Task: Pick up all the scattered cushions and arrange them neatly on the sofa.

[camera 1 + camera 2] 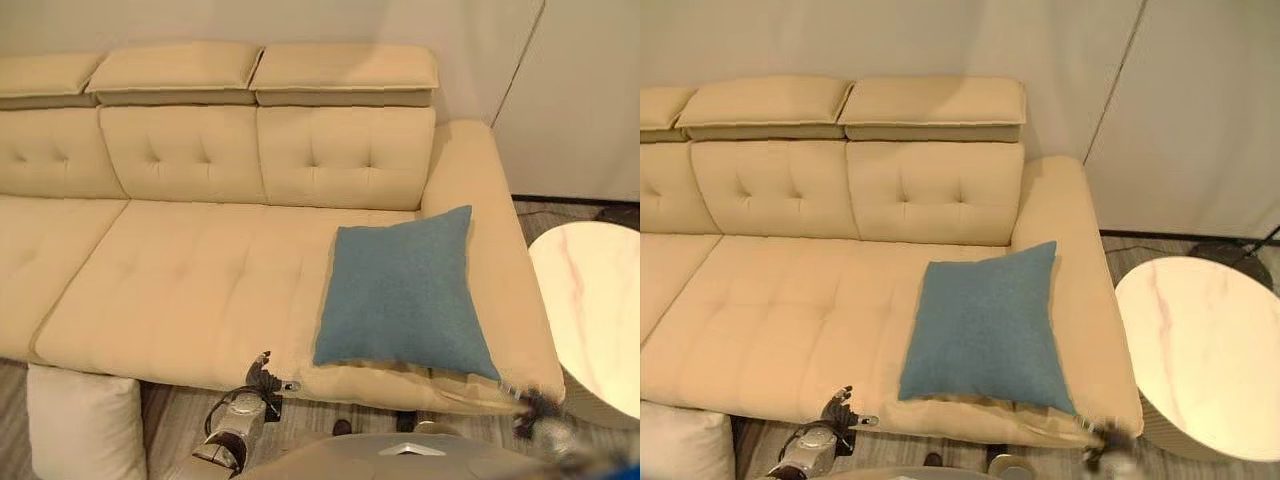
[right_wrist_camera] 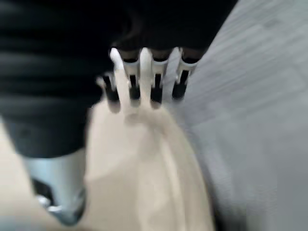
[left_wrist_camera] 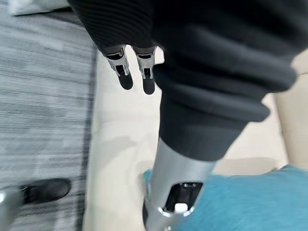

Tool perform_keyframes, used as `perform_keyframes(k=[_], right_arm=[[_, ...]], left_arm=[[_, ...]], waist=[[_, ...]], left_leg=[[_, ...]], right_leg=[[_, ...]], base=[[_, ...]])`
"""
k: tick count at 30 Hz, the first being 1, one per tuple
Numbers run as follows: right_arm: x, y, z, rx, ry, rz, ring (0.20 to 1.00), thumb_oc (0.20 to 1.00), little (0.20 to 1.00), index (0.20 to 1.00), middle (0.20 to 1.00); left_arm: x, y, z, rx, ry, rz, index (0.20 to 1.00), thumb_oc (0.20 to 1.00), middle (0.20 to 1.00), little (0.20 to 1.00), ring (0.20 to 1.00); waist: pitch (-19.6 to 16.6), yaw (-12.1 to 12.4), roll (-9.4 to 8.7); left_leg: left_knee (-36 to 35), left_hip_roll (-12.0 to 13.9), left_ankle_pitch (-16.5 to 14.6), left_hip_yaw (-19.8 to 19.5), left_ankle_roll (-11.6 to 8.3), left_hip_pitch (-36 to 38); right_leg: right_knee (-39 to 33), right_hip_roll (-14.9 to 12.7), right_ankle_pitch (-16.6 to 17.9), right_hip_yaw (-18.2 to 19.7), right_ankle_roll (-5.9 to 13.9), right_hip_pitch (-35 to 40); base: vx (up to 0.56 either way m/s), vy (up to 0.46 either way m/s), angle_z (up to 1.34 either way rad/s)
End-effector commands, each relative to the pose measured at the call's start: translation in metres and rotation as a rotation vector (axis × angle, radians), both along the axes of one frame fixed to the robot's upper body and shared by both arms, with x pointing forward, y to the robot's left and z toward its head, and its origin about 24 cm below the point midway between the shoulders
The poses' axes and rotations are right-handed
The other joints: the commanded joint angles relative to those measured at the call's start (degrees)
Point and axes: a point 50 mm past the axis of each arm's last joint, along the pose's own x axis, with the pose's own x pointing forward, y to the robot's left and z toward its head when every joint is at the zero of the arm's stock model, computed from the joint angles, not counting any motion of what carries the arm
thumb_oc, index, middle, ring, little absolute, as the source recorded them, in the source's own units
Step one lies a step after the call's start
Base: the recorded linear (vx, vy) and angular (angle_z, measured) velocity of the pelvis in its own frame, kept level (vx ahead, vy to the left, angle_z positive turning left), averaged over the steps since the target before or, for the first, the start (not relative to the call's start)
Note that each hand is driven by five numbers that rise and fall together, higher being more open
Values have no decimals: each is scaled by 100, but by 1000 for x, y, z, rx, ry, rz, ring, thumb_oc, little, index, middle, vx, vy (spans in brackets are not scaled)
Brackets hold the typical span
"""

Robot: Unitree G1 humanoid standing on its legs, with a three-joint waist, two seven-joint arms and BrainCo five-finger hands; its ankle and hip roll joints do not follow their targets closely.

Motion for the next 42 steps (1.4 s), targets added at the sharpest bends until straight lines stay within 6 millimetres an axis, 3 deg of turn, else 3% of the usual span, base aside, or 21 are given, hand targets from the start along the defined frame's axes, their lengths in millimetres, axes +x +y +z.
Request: perform_keyframes(k=[1,5,10,20,30,35,41,42], right_arm=[[21,-5,30,-90,-213,-31,1000,1000,1000,1000,1000],[21,16,20,-8,-256,-46,1000,1000,1000,1000,1000],[25,26,10,126,-275,-80,1000,1000,1000,1000,1000],[51,52,-1,301,-292,-124,1000,1000,1000,1000,1000],[88,100,25,481,-460,-34,1000,1000,1000,1000,1000],[105,120,46,531,-545,30,1000,1000,1000,1000,1000],[123,150,77,651,-682,99,1000,1000,1000,1000,1000],[123,150,77,651,-683,99,1000,1000,1000,1000,1000]], left_arm=[[10,13,2,29,1,23,1000,1000,1000,1000,1000],[12,16,5,18,-23,78,1000,1000,1000,1000,1000],[16,24,10,31,-55,106,1000,1000,1000,1000,1000],[43,40,30,39,-174,202,1000,1000,1000,1000,1000],[91,43,68,7,-379,251,1000,1000,1000,1000,1000],[121,44,97,14,-505,246,1000,1000,1000,1000,1000],[162,50,154,27,-725,244,1000,1000,1000,1000,1000],[162,50,154,27,-725,244,1000,1000,1000,1000,1000]], waist=[[-106,112,-507],[-78,68,-498],[-62,104,-573],[188,199,-841],[624,200,-1238],[766,125,-1355],[907,64,-1545],[907,64,-1546]], left_leg=[[31,-37,-237,264,-120,-70],[31,-7,-271,338,-106,-56],[31,22,-293,394,-123,-69],[39,115,-247,490,-132,-374],[1215,186,-513,474,-66,-1785],[1519,178,-577,565,-50,-2389],[1645,146,-599,626,-49,-2796],[1647,147,-600,626,-49,-2798]], right_leg=[[30,-196,-295,340,643,286],[30,-184,-318,427,634,270],[30,-158,-325,465,631,229],[30,-62,-266,561,629,-131],[151,-74,0,650,604,-989],[260,-71,153,752,631,-1527],[213,-79,383,888,721,-1964],[214,-78,383,888,721,-1965]], base=[[61,27,4],[46,10,-18],[28,-15,-17],[-22,-19,-5],[-115,-40,-3],[-69,39,-14],[12,47,-16],[0,0,0]])
